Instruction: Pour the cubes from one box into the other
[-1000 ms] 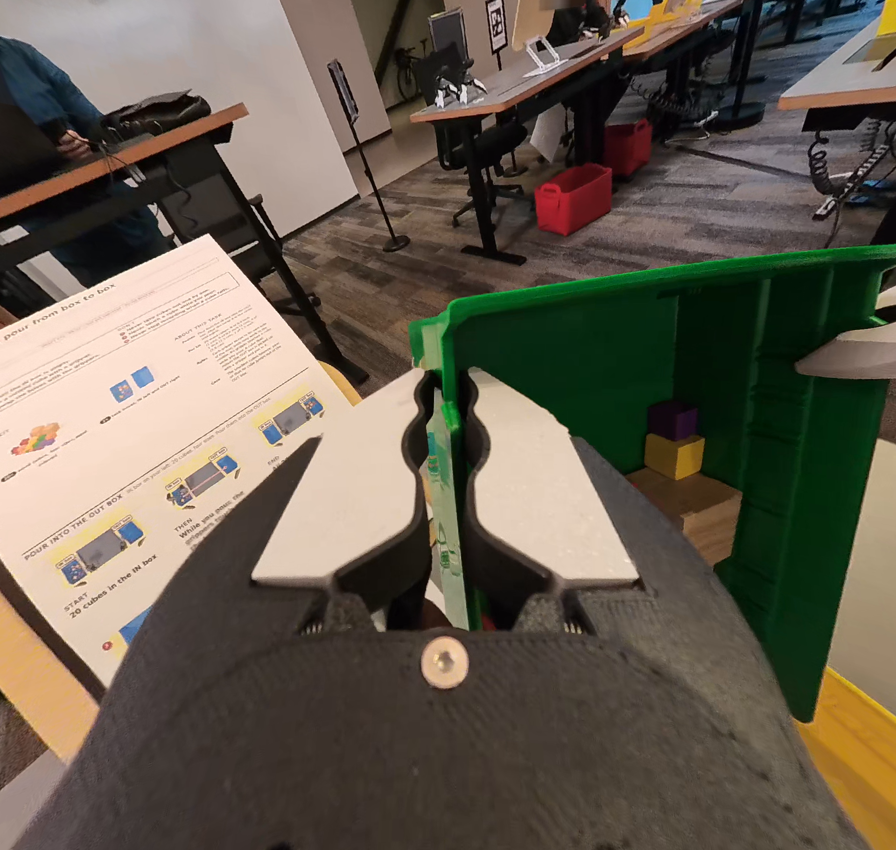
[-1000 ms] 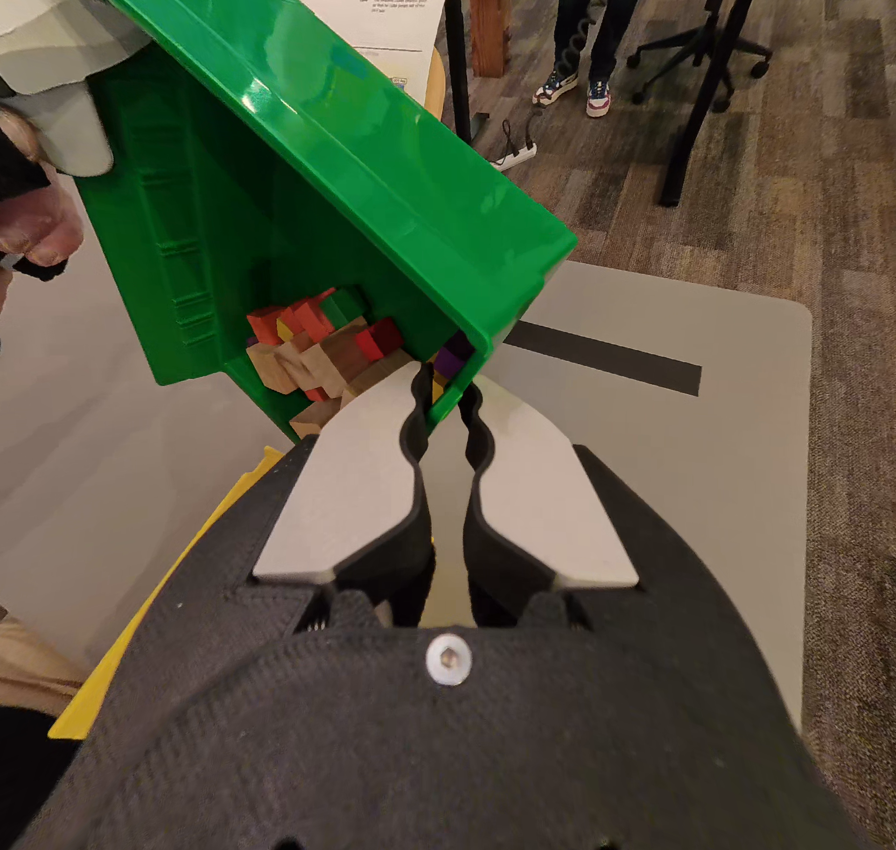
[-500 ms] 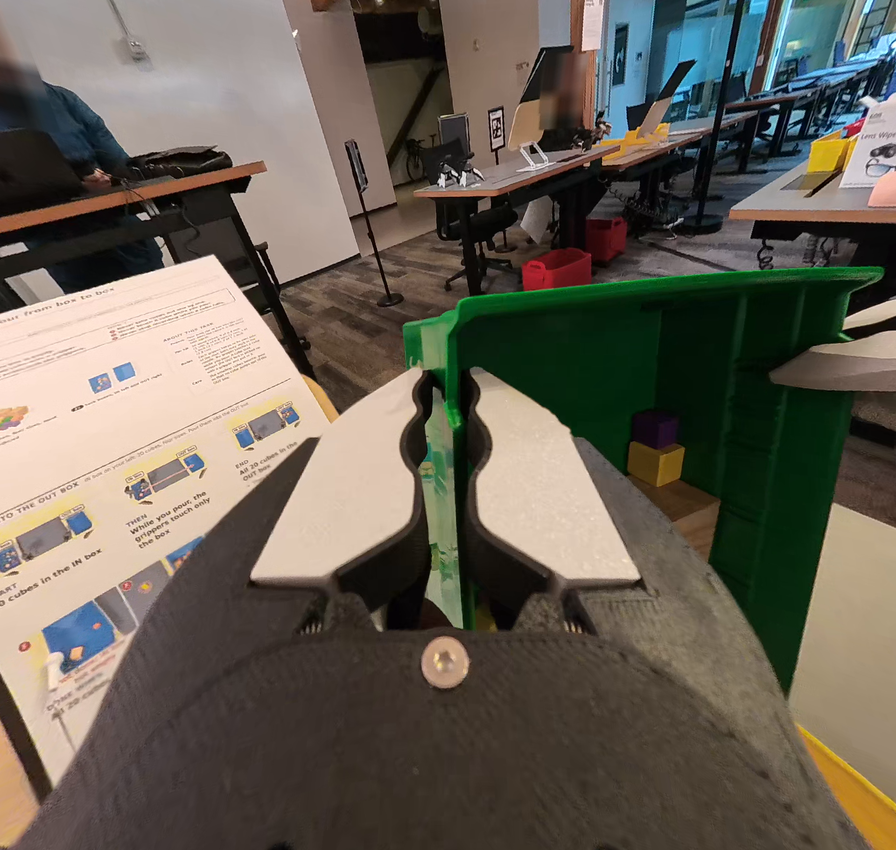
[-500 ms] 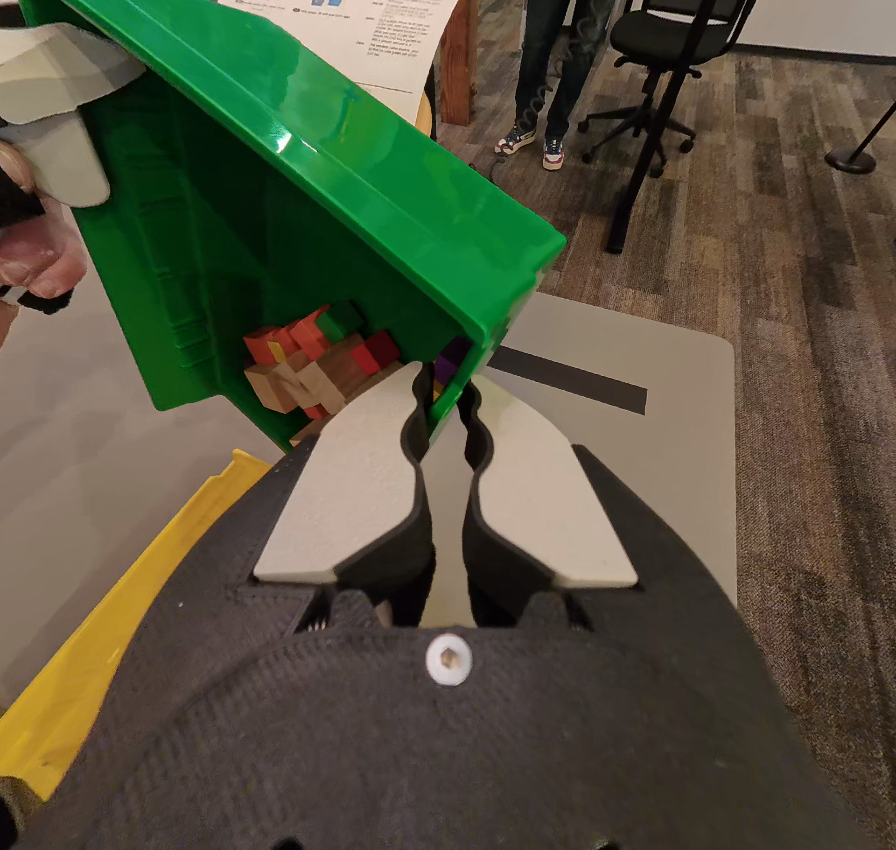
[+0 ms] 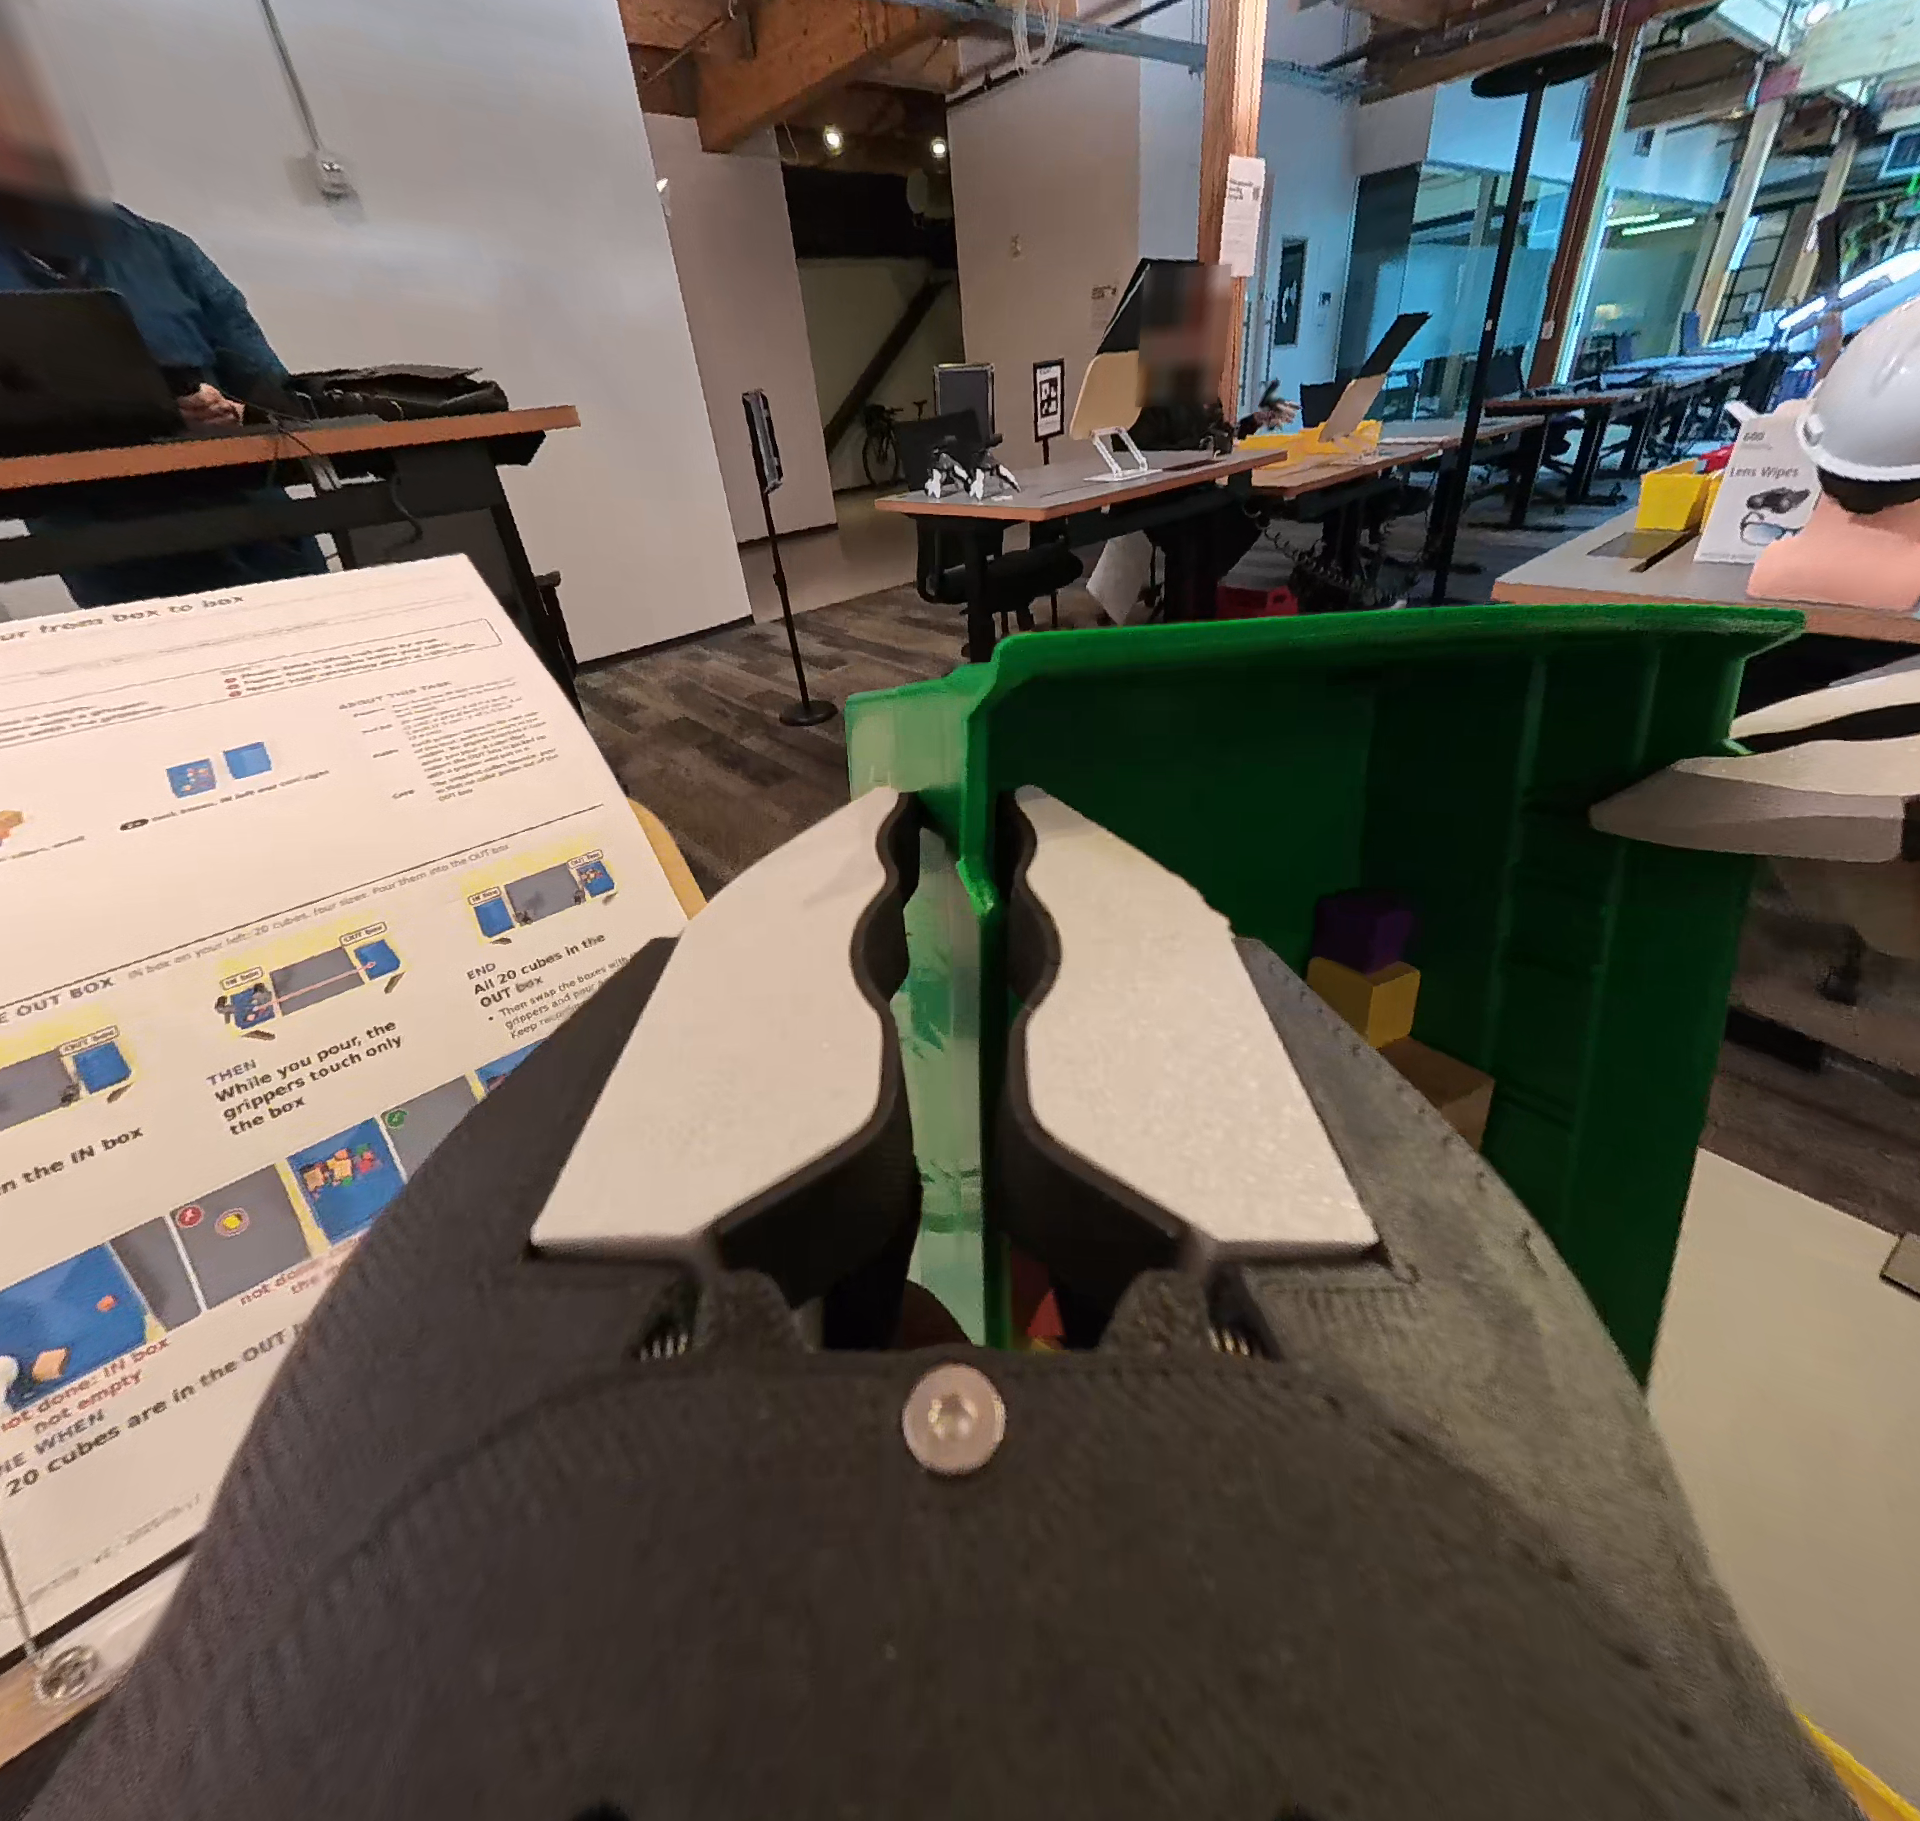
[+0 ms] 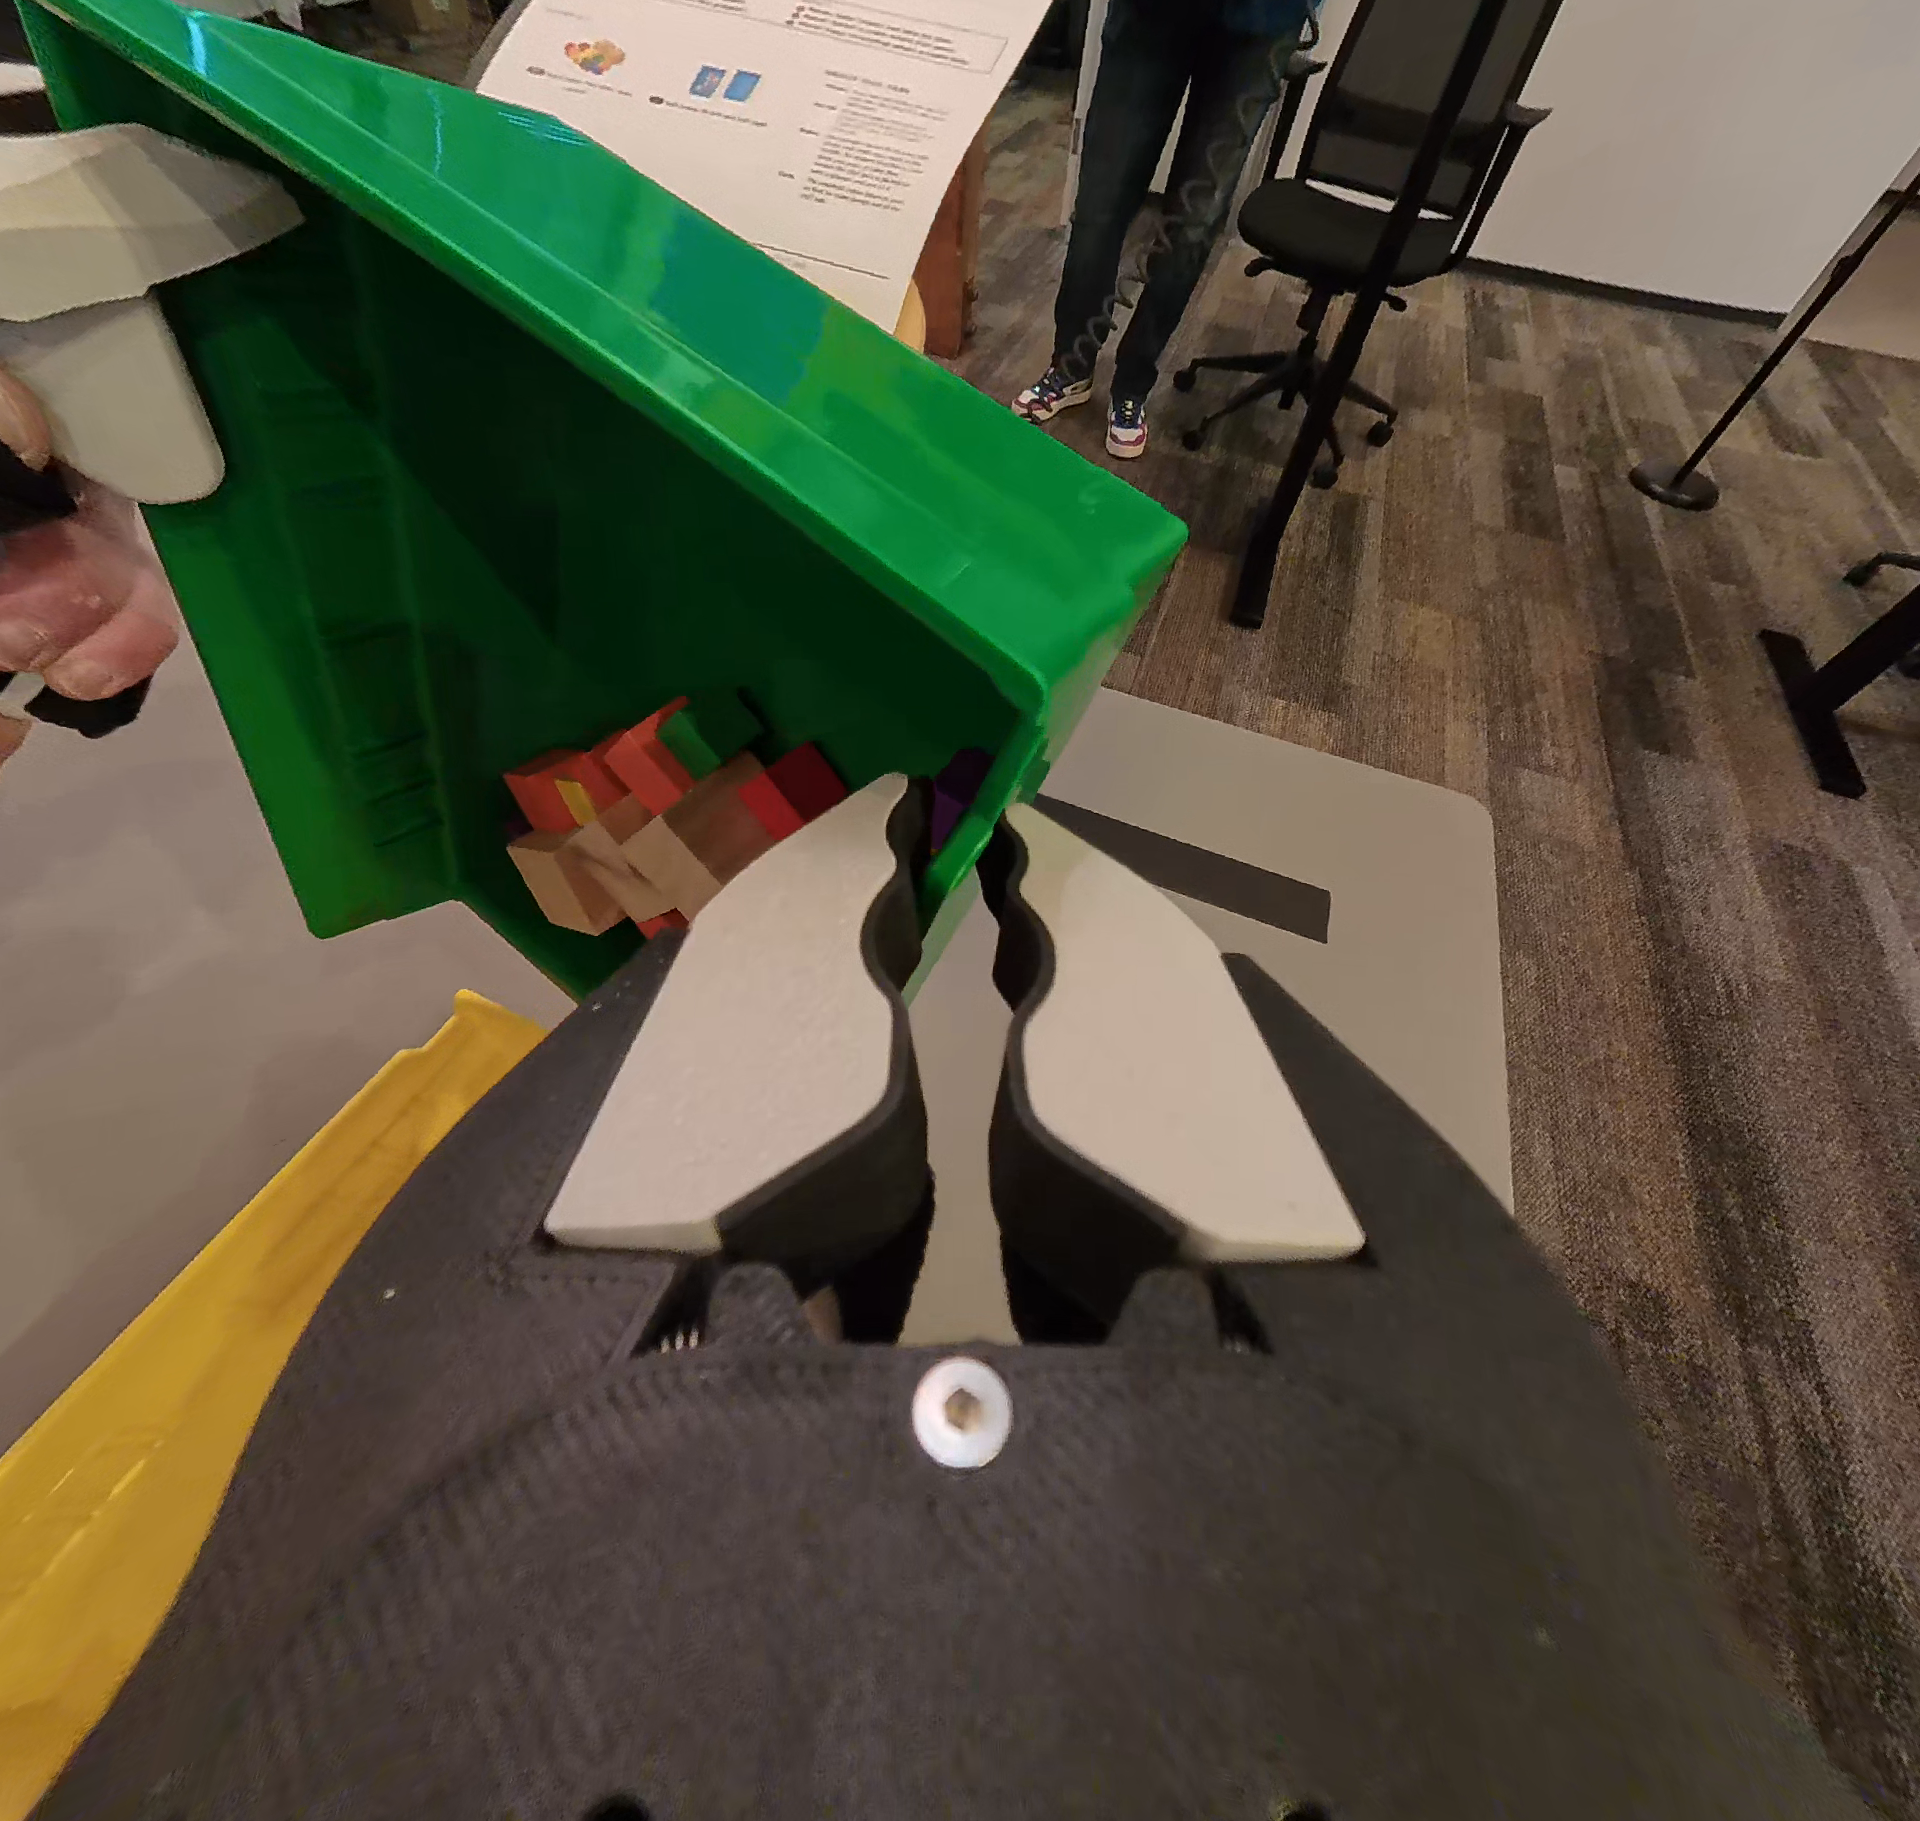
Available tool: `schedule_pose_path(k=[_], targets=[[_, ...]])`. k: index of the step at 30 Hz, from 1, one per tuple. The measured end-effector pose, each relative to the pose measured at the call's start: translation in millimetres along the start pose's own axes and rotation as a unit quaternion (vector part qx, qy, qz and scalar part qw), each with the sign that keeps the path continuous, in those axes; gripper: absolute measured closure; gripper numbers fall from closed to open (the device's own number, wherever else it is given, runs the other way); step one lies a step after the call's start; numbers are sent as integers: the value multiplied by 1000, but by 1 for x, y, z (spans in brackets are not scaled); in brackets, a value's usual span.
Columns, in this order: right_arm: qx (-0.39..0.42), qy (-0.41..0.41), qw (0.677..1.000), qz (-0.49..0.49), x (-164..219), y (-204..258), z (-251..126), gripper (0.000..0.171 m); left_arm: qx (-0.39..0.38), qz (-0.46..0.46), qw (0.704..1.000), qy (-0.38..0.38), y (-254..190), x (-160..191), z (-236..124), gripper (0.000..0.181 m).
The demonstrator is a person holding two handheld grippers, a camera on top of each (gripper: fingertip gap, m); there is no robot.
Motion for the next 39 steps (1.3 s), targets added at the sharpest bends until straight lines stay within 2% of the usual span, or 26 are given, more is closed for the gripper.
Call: schedule_pose_path(k=[13,39], targets=[[16,-32,999,-15,2,10,-4,168,2,-33,998,-51,-2,10,-20,166],[36,-81,996,-31,-2,21,-19,168,18,-57,993,-103,-7,10,-40,165]])
Point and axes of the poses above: each gripper's, where its closed fingertips meet, z out along the fingers, x out of its underside, y = z × x across the jaws, the point moved 4 cm from there along -z, back along the fingers, and after that the axes turned 4 degrees about -z, right-handed, at the moved point
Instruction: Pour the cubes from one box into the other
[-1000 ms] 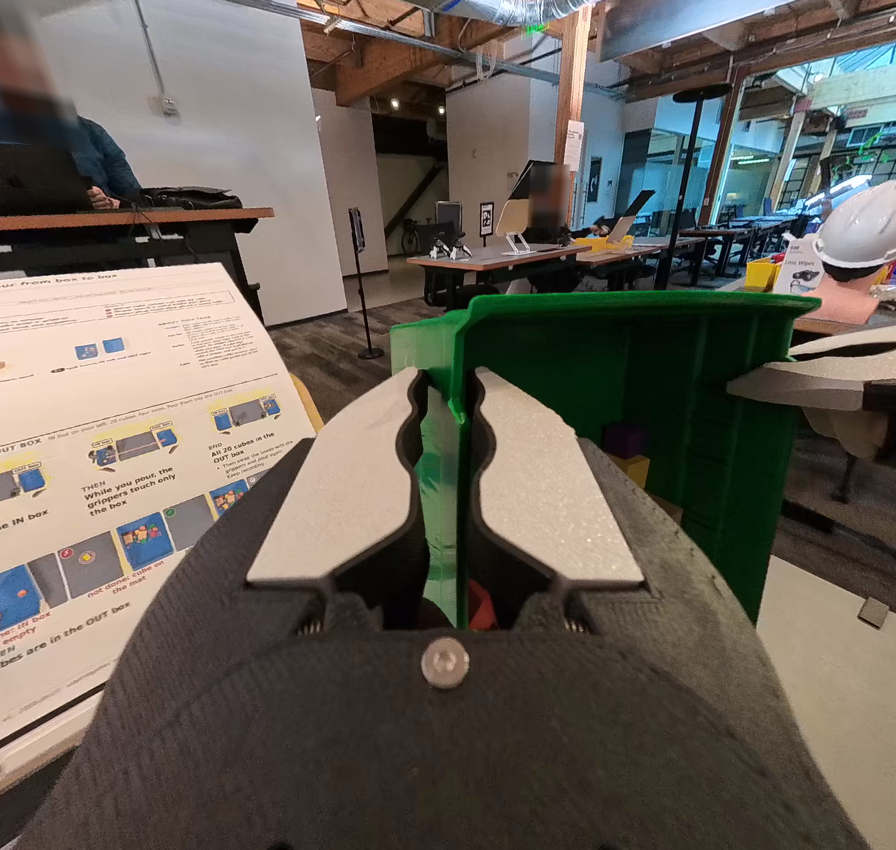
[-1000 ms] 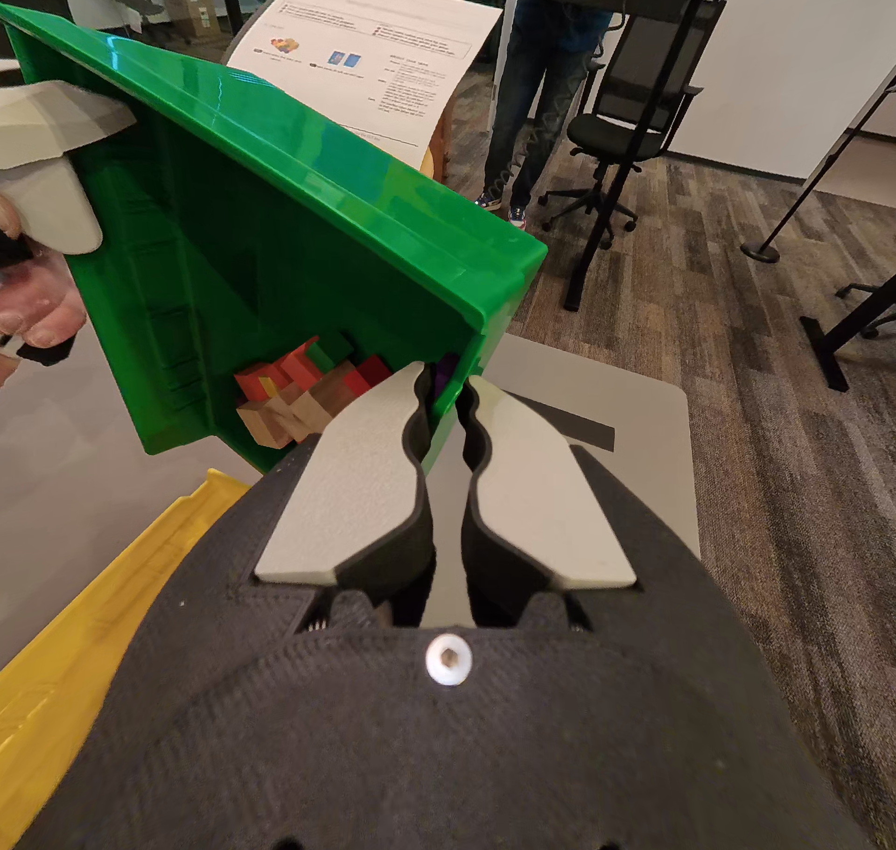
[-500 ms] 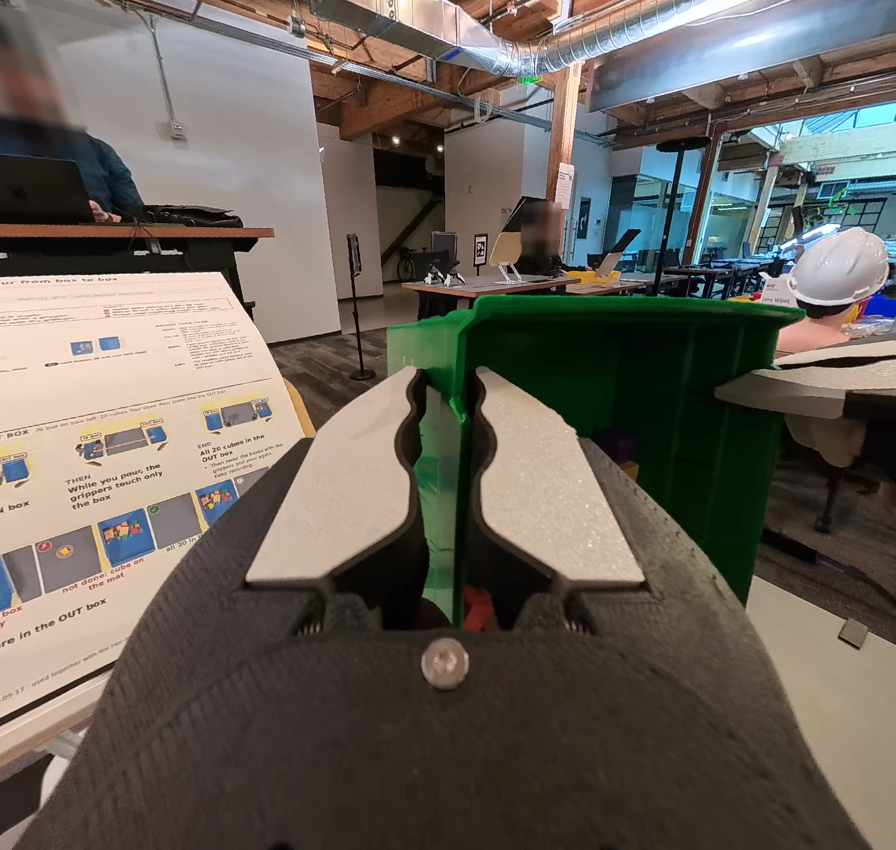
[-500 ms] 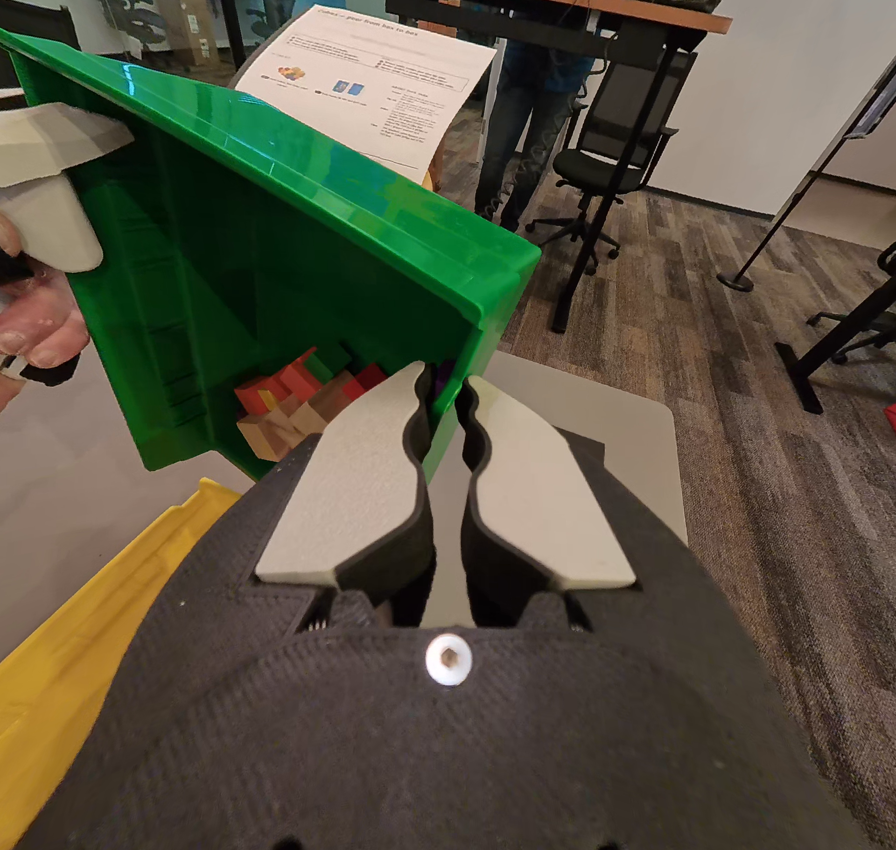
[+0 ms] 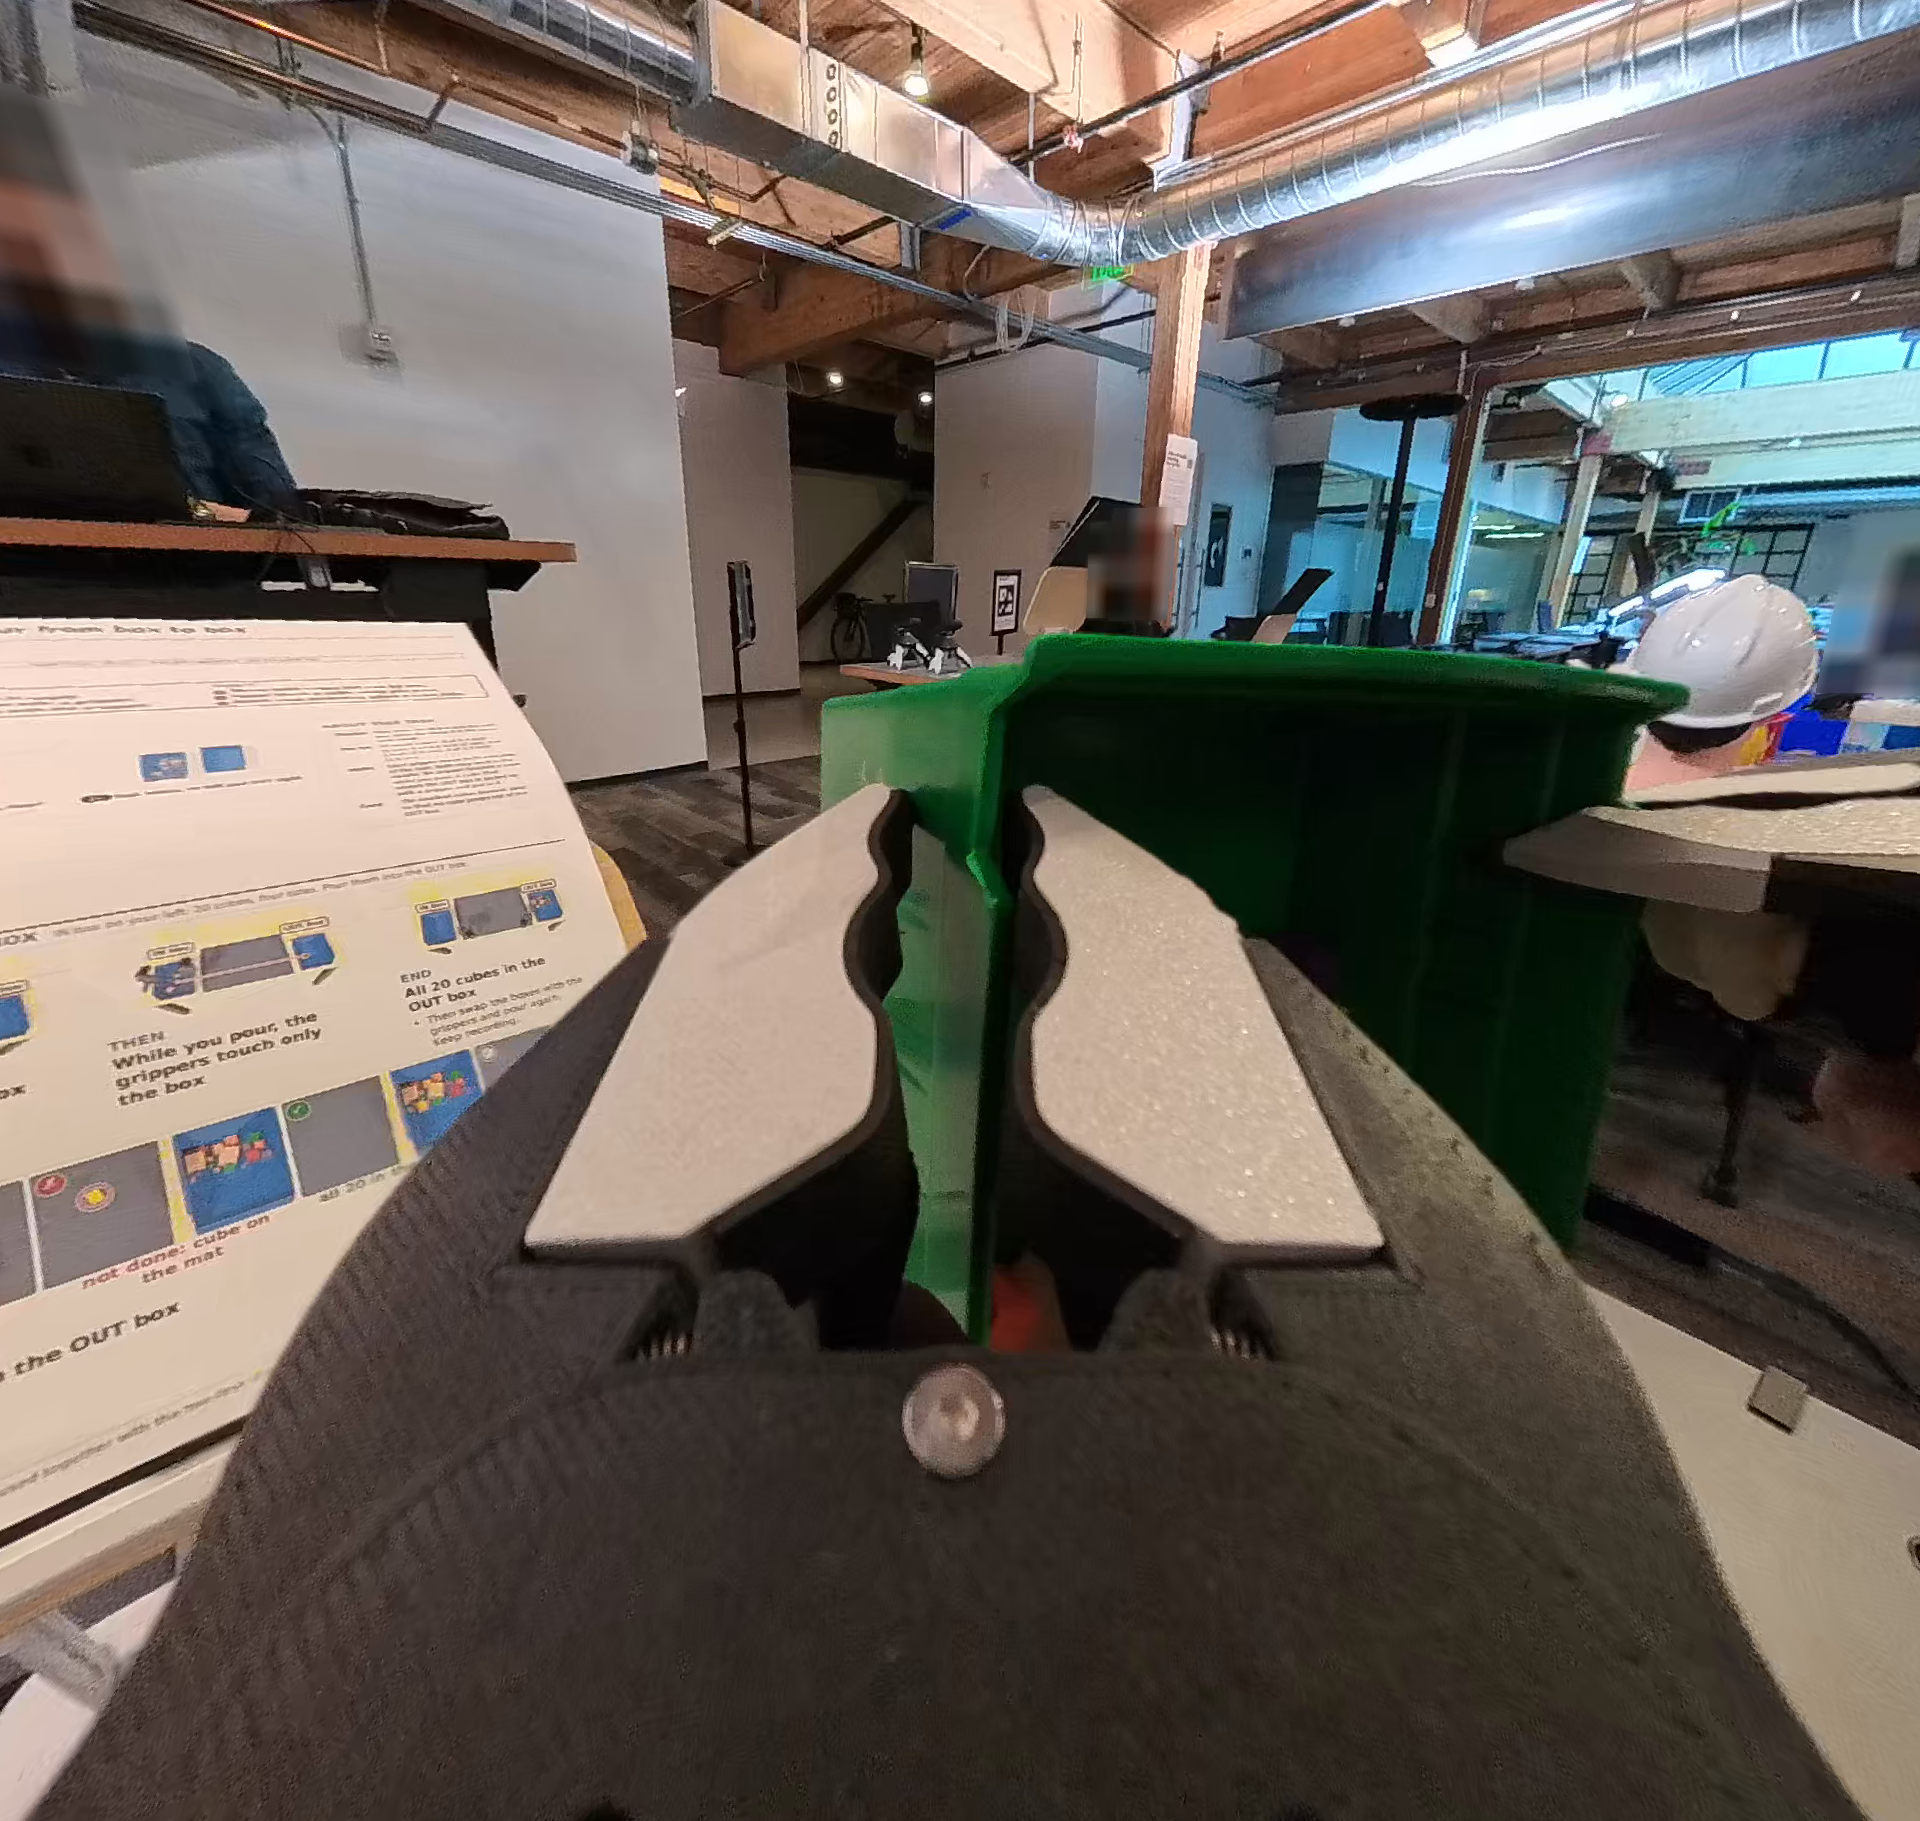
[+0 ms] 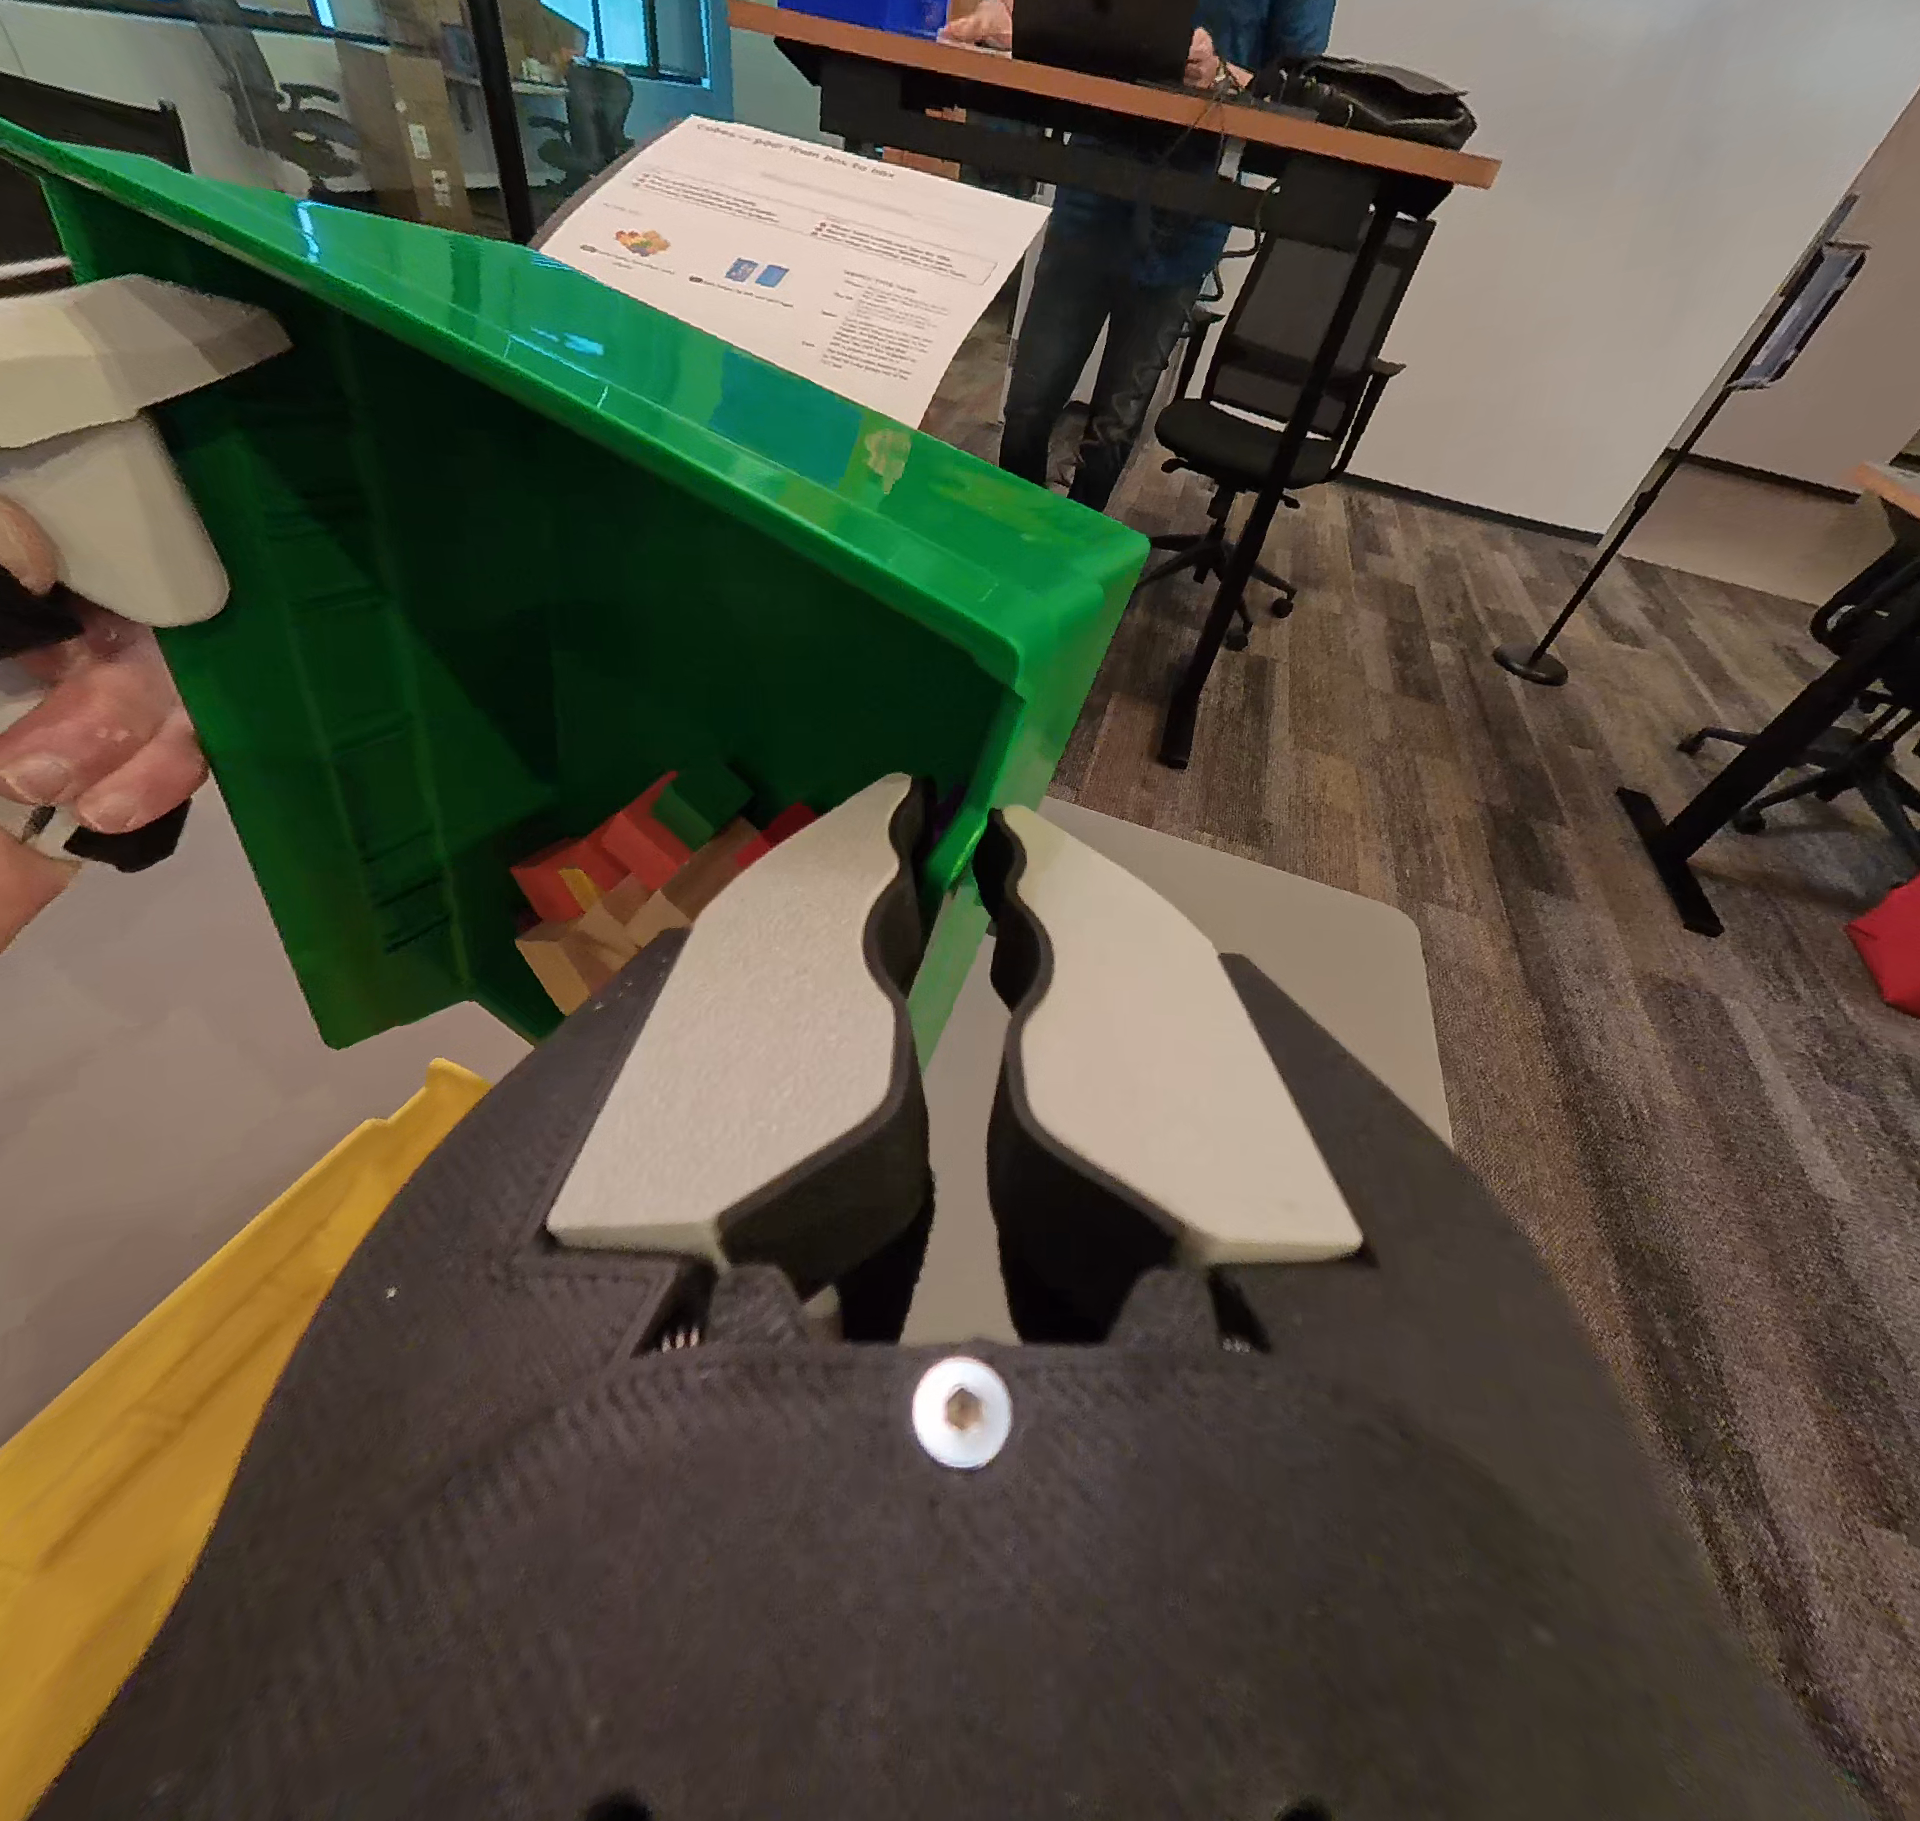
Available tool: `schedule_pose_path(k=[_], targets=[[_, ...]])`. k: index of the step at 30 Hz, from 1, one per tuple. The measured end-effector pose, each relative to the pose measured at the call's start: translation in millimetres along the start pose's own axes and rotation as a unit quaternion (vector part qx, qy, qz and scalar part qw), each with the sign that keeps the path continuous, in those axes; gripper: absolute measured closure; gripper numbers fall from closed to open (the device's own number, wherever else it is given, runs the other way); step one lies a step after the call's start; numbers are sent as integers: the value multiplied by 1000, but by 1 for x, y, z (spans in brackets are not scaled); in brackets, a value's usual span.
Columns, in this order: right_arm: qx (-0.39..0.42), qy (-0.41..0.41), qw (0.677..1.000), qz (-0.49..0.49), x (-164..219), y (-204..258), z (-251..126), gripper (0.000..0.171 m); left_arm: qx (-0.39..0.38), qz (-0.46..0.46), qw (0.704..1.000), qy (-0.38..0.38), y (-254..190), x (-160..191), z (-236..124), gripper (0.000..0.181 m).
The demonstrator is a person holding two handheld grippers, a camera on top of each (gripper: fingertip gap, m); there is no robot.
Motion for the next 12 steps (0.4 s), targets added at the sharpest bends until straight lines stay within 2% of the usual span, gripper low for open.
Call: schedule_pose_path(k=[12], targets=[[4,-8,1000,-19,-3,11,-2,169,2,-13,1000,-15,3,0,-14,164]])
Point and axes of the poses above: each gripper's, where its closed fingertips meet, z out along the fingers, x out of its underside, y = z × x across the jaws, the point moved 4 cm from there along -z, back along the fingers, and after that the axes turned 4 degrees about -z, right-handed, at the moved point
